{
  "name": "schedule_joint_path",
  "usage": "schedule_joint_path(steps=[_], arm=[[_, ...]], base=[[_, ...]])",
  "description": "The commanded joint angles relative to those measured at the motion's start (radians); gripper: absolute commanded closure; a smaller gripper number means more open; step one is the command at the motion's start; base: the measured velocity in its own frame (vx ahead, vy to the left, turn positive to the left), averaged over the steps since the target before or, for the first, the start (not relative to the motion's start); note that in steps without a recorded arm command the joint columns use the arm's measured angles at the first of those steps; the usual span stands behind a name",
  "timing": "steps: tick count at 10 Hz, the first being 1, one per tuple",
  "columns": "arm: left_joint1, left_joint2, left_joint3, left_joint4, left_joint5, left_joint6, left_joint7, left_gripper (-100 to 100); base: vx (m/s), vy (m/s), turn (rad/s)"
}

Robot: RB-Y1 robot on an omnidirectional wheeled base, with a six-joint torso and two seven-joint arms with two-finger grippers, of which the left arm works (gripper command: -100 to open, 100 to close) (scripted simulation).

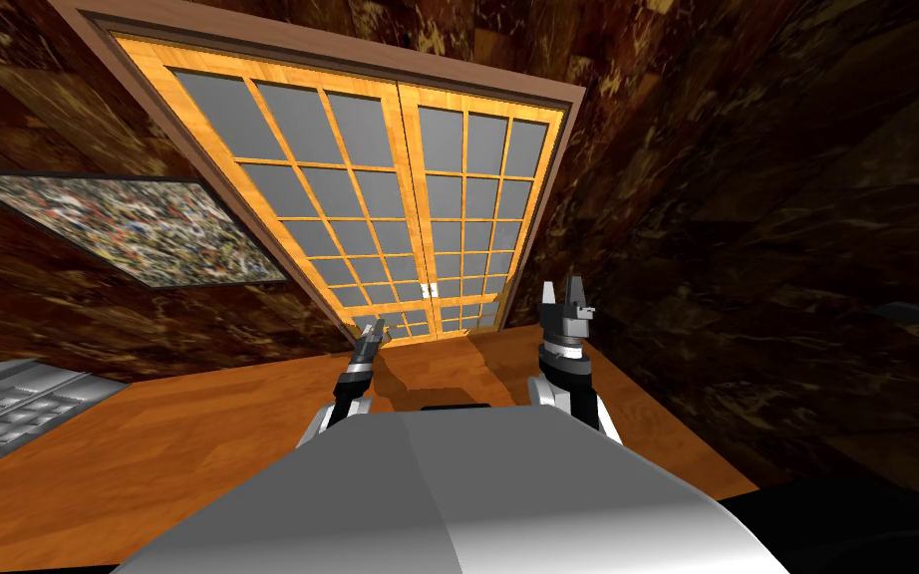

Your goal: Pull the door open

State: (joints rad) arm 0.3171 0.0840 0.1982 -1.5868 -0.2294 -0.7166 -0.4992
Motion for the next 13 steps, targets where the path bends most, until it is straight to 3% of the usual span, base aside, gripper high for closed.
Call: schedule_joint_path(steps=[1,10,13], arm=[[-0.012,-0.002,0.011,0.033,-0.019,-0.007,-0.029,-100],[-0.07,-0.005,0.077,0.211,-0.115,-0.05,-0.174,-100],[-0.101,-0.01,0.112,0.306,-0.166,-0.074,-0.252,-100]], base=[[0.106,-0.031,0.032],[0.096,-0.03,0.035],[0.132,-0.032,0.047]])
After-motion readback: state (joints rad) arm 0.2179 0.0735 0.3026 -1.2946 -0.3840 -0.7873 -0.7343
